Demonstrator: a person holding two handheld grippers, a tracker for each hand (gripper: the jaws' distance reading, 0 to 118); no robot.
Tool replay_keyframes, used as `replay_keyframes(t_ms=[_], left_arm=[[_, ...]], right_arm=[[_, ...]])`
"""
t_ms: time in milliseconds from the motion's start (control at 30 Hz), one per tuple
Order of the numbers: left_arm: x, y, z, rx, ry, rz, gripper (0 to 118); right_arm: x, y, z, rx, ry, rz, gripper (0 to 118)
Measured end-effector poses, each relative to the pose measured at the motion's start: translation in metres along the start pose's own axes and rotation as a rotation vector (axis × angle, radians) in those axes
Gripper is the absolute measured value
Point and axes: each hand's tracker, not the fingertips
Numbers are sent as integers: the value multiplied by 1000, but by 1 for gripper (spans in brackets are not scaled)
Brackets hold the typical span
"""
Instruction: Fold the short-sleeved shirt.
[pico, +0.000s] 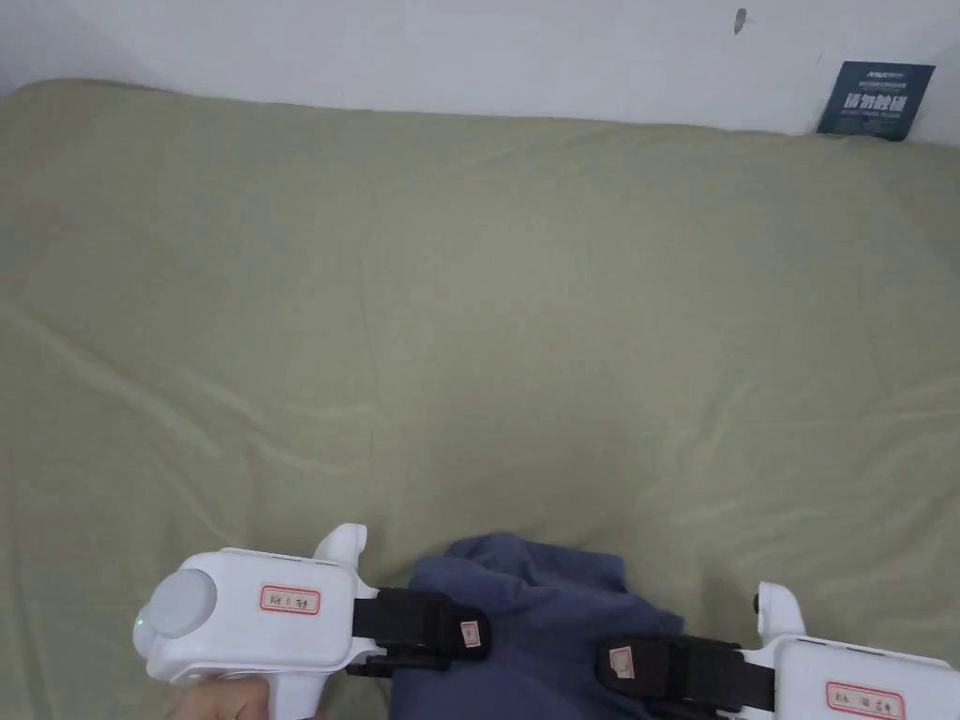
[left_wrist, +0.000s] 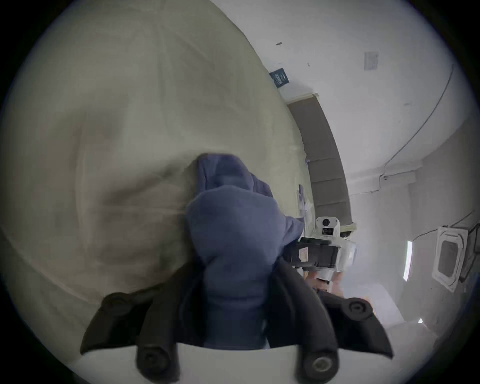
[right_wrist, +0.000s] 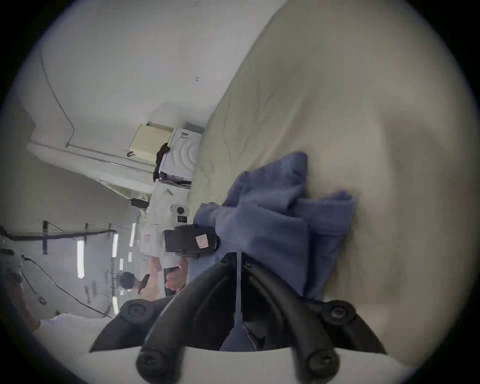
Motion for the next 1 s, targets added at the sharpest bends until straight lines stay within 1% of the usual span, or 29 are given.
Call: replay_keyframes(t_ms=[67,133,167,300,400,467,500,567,667,700,733,767,800,833,867,900,1000], left_arm=[[5,1,20,12,40,-50,29],[4,6,51,53,50,-43,29],[1,10,76,80,82,-37,29],[-23,26,189,199,249,-32,29],[-47,43,269,233,398,5,29],[-60,54,312,255,470,14,29],[-69,61,328,278,479,33,29],[-81,75,347,267,505,51,29],[-85,96,355,222,523,37,30],[-85,102,353,206,531,31,32],[-83,108,352,181,534,11,46],[-79,113,349,177,550,1,46],[-75,118,348,163,582,-16,54],[-74,122,351,191,616,-27,72],[-70,126,352,197,649,-36,103],[-63,128,355,197,666,-47,115],[-40,121,361,270,678,-67,117]], right_arm=[[-15,4,10,14,-30,47,6],[-28,6,19,44,-29,68,6],[-34,8,23,52,-29,78,6],[-50,16,32,72,-54,119,6],[-64,20,31,87,-86,145,6],[-70,24,31,98,-112,160,6],[-73,25,31,110,-121,164,6],[-76,28,30,118,-121,156,6],[-70,35,28,116,-130,160,6],[-70,35,26,113,-144,161,6],[-67,36,25,112,-147,160,6],[-66,37,25,107,-144,159,6],[-65,36,25,103,-143,159,6],[-65,36,24,102,-143,160,6],[-63,35,25,99,-137,162,6],[-63,35,26,100,-137,162,6],[-62,33,34,106,-134,181,6]])
